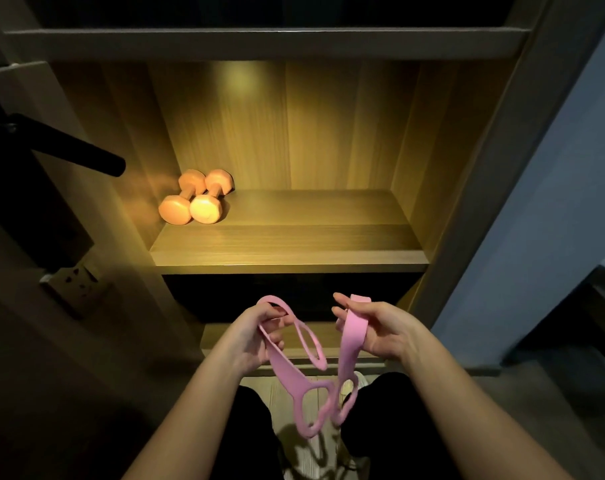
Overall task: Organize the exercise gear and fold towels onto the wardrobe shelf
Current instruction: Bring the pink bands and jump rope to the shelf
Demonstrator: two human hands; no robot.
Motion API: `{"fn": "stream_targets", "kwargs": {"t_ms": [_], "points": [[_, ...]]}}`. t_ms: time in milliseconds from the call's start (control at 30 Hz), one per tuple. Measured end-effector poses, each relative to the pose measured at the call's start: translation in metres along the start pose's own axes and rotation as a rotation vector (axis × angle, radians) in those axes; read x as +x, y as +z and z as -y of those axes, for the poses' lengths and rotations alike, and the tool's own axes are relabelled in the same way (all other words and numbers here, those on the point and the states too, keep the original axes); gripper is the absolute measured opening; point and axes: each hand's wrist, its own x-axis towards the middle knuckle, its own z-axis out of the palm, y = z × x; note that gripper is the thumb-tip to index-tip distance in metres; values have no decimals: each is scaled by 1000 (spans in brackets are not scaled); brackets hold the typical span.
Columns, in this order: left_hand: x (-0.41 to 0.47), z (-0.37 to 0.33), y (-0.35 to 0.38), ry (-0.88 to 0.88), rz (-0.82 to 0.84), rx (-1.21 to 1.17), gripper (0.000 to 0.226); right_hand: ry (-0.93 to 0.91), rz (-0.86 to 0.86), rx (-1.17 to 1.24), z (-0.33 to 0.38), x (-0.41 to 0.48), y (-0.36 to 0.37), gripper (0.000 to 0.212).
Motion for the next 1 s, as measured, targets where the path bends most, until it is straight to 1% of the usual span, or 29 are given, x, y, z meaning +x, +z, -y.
{"fn": "stream_targets", "kwargs": {"t_ms": [67, 133, 167, 233, 267, 367, 433, 533, 633, 733, 767, 833, 933, 1000], "points": [[1, 3, 1, 44, 22, -33, 25, -18, 40, -10, -2, 2, -2, 27], [1, 3, 2, 119, 51, 27, 28, -84, 81, -13, -3, 6, -3, 37], [1, 4, 3, 148, 54, 60, 33, -104, 105, -8, -3, 7, -3, 38], [0, 4, 3, 177, 31, 64, 40, -98, 132, 2, -5, 7, 0, 26], [0, 3, 3, 200, 4, 51, 41, -96, 122, 11, -5, 7, 2, 24], [0, -4, 0, 302, -40, -18, 30, -135, 57, 61, -6, 10, 7, 33], [-2, -9, -2, 307, 37, -123, 27, -136, 33, 115, -8, 10, 9, 28], [-8, -9, -5, 275, 172, -217, 26, -98, -11, 68, -14, 12, 8, 30], [-6, -3, -9, 197, 220, -274, 31, -80, 77, 30, -17, 9, 8, 28], [-4, 1, -14, 199, 255, -273, 43, -124, 150, -8, -19, 8, 9, 33], [-4, 1, -15, 205, 265, -246, 43, -136, 153, -7, -19, 8, 10, 30], [-2, 2, -14, 204, 253, -219, 37, -152, 126, -19, -18, 9, 13, 17], [3, 5, -12, 191, 156, -175, 48, -220, 50, -113, -20, 11, 16, 20], [5, 10, -10, 177, 109, -140, 47, -268, 27, -133, -23, 10, 16, 21]]}}
